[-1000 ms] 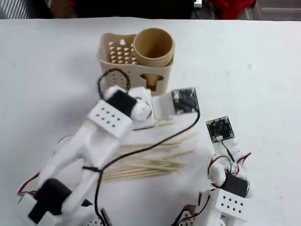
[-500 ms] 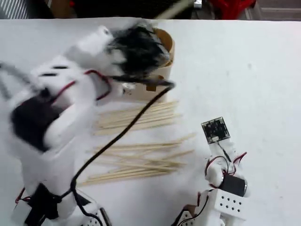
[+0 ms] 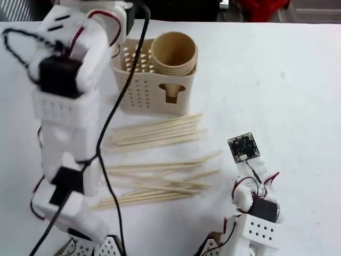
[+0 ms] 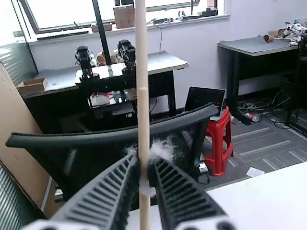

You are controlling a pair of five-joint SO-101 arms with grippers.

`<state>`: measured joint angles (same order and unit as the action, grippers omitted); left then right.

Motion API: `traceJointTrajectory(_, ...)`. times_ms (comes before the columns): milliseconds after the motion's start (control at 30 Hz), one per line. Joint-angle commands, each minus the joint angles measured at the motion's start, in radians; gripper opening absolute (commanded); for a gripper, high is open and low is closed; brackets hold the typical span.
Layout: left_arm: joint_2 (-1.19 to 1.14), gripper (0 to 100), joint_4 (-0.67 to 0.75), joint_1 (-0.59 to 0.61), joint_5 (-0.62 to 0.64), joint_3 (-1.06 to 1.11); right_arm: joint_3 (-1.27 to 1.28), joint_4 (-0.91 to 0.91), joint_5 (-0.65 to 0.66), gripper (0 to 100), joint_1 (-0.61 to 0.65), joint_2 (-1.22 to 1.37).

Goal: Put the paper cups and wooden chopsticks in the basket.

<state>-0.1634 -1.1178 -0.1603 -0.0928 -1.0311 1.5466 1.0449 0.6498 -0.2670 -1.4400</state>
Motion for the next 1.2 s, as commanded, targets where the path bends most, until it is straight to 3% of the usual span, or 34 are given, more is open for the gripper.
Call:
traceJointTrajectory(0, -0.074, 2, 0.058, 0.012, 0.083, -0.04, -0.005, -0.024, 0.006, 1.8, 0.005, 0.001)
traceJointTrajectory(333, -0.196, 2, 0.084, 0.056, 0.178, -0.034, -0.003, -0.041, 0.006, 1.8, 0.005, -0.001)
traceJointTrajectory(1167, -0.367, 2, 0.11, 0.088, 0.176, 0.005, -0.003, -0.044, 0.006, 1.8, 0.005, -0.001)
